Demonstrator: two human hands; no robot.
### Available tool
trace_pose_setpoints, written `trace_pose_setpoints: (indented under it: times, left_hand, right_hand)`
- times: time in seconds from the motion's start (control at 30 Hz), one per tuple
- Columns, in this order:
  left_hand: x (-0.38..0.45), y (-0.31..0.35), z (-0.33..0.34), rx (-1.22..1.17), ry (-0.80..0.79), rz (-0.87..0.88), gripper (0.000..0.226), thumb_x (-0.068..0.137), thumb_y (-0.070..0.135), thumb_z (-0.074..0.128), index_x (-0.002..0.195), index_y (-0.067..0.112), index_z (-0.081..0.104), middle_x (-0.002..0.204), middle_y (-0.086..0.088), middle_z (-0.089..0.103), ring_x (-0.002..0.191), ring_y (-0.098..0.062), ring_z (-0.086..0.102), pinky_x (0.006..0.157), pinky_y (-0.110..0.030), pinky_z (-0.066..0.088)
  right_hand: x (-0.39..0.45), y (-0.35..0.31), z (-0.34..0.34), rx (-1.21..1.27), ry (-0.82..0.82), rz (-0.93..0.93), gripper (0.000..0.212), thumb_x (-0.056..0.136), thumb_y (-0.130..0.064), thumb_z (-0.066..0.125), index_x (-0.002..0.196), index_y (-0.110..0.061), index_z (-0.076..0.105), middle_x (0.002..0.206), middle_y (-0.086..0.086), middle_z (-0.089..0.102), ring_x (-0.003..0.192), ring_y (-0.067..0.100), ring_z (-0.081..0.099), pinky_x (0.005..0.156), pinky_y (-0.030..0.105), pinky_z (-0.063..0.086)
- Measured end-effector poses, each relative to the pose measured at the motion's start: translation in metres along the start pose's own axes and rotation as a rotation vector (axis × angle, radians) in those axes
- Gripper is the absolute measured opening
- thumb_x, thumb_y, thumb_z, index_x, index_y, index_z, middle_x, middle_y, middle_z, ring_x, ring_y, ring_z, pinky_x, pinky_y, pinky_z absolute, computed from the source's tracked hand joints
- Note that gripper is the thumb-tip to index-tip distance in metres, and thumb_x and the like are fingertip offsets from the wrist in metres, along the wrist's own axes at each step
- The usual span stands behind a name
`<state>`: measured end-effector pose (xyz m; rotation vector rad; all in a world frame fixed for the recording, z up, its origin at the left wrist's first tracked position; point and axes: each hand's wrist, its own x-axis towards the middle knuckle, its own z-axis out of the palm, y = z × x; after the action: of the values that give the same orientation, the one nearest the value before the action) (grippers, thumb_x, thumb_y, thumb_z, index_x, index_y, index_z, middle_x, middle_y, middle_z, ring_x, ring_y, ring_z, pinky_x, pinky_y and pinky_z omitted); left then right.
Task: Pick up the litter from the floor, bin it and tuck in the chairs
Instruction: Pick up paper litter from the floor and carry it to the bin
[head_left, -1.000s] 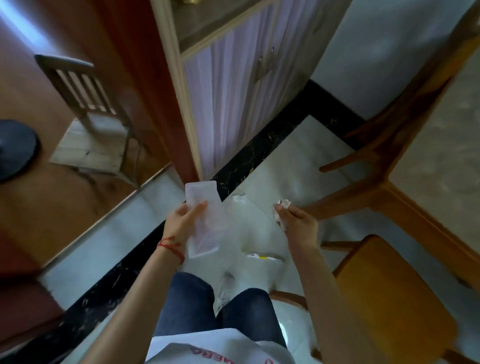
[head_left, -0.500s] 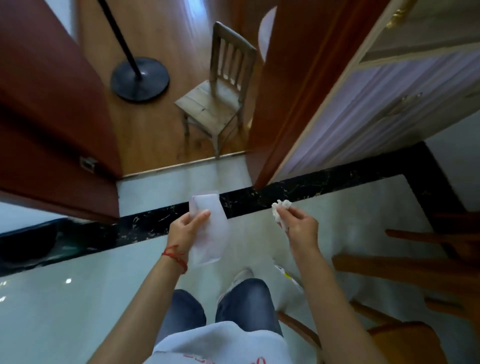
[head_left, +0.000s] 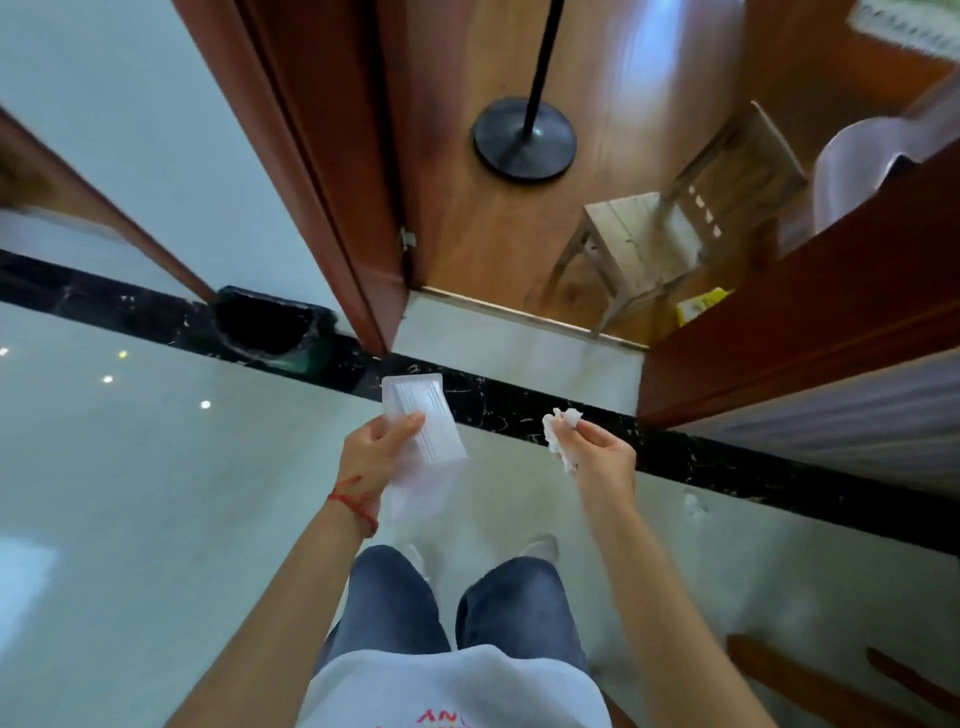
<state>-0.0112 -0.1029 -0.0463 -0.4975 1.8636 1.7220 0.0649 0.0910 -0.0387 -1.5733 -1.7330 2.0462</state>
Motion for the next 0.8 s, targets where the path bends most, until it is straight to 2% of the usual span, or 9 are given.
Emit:
trace_pose_setpoints:
  times: [0.1, 0.17, 0.27, 0.33, 0.43, 0.5, 0.57, 0.67, 0.8]
  left_hand:
    - [0.0, 0.0, -0.052, -0.044, 0.064, -0.029, 0.02, 0.081, 0.025, 0.064, 0.066, 0.014, 0.058, 0.067, -0.001, 0.052, 0.064, -0.017, 0.047, 0.054, -0.023, 0.044]
    - [-0.001, 0.005, -0.085, -0.081, 0.112, -0.038, 0.031, 0.07, 0.036, 0.071, 0.069, 0.009, 0.056, 0.073, -0.007, 0.05, 0.071, -0.023, 0.045, 0.063, -0.032, 0.04]
    - [-0.002, 0.008, -0.125, -0.121, 0.223, -0.037, 0.051, 0.048, 0.052, 0.07, 0.069, 0.008, 0.055, 0.073, -0.01, 0.051, 0.071, -0.024, 0.043, 0.066, -0.035, 0.038]
    - [-0.001, 0.009, -0.145, -0.144, 0.272, -0.039, 0.055, 0.044, 0.056, 0.068, 0.069, 0.009, 0.057, 0.077, -0.012, 0.054, 0.073, -0.023, 0.047, 0.069, -0.038, 0.04]
    - [0.002, 0.017, -0.161, -0.182, 0.305, -0.041, 0.039, 0.058, 0.046, 0.071, 0.068, 0.01, 0.058, 0.079, -0.012, 0.057, 0.075, -0.024, 0.05, 0.071, -0.038, 0.043]
    - [0.009, 0.022, -0.168, -0.221, 0.335, -0.035, 0.025, 0.074, 0.029, 0.071, 0.065, 0.01, 0.058, 0.074, -0.008, 0.056, 0.07, -0.024, 0.049, 0.066, -0.034, 0.043]
    - [0.019, 0.026, -0.173, -0.258, 0.37, -0.028, 0.019, 0.081, 0.02, 0.065, 0.066, 0.011, 0.059, 0.071, -0.005, 0.057, 0.065, -0.021, 0.051, 0.061, -0.029, 0.044]
    - [0.033, 0.037, -0.179, -0.281, 0.405, -0.046, 0.017, 0.082, 0.019, 0.063, 0.067, 0.012, 0.061, 0.07, -0.003, 0.058, 0.061, -0.017, 0.052, 0.053, -0.023, 0.044]
    - [0.056, 0.053, -0.185, -0.265, 0.434, -0.063, 0.016, 0.082, 0.021, 0.064, 0.07, 0.011, 0.061, 0.072, -0.003, 0.058, 0.062, -0.016, 0.052, 0.056, -0.027, 0.044]
  right_hand:
    - [-0.014, 0.001, 0.047, -0.073, -0.06, 0.008, 0.013, 0.074, -0.022, 0.077, 0.083, -0.014, 0.073, 0.075, 0.001, 0.071, 0.079, 0.011, 0.067, 0.067, 0.017, 0.048]
    - [-0.024, 0.002, 0.078, -0.121, -0.111, 0.005, 0.015, 0.074, -0.023, 0.077, 0.084, -0.012, 0.074, 0.073, 0.001, 0.069, 0.076, 0.012, 0.065, 0.069, 0.019, 0.047]
    - [-0.034, 0.002, 0.12, -0.189, -0.188, -0.006, 0.007, 0.075, -0.022, 0.076, 0.076, -0.016, 0.074, 0.076, 0.005, 0.069, 0.074, 0.014, 0.062, 0.069, 0.019, 0.047]
    - [-0.039, 0.001, 0.144, -0.217, -0.245, -0.002, 0.008, 0.075, -0.021, 0.075, 0.07, -0.015, 0.073, 0.079, 0.009, 0.069, 0.076, 0.017, 0.06, 0.071, 0.023, 0.046]
    - [-0.037, -0.003, 0.17, -0.26, -0.276, -0.017, 0.029, 0.075, -0.02, 0.075, 0.086, 0.007, 0.067, 0.08, 0.028, 0.063, 0.075, 0.02, 0.05, 0.069, 0.03, 0.04]
    - [-0.034, -0.009, 0.185, -0.276, -0.303, -0.042, 0.039, 0.076, -0.018, 0.074, 0.095, 0.013, 0.058, 0.1, 0.04, 0.057, 0.08, 0.017, 0.047, 0.072, 0.035, 0.044]
    - [-0.026, -0.017, 0.2, -0.288, -0.315, -0.044, 0.035, 0.076, -0.016, 0.074, 0.092, 0.011, 0.06, 0.105, 0.037, 0.057, 0.08, 0.017, 0.047, 0.077, 0.038, 0.047]
    - [-0.013, -0.03, 0.222, -0.303, -0.322, -0.012, 0.03, 0.074, -0.016, 0.075, 0.093, 0.005, 0.066, 0.083, 0.03, 0.065, 0.077, 0.018, 0.05, 0.073, 0.034, 0.047]
    - [0.002, -0.045, 0.251, -0.303, -0.36, -0.003, 0.026, 0.073, -0.016, 0.076, 0.087, 0.004, 0.065, 0.072, 0.024, 0.062, 0.076, 0.018, 0.047, 0.067, 0.03, 0.038]
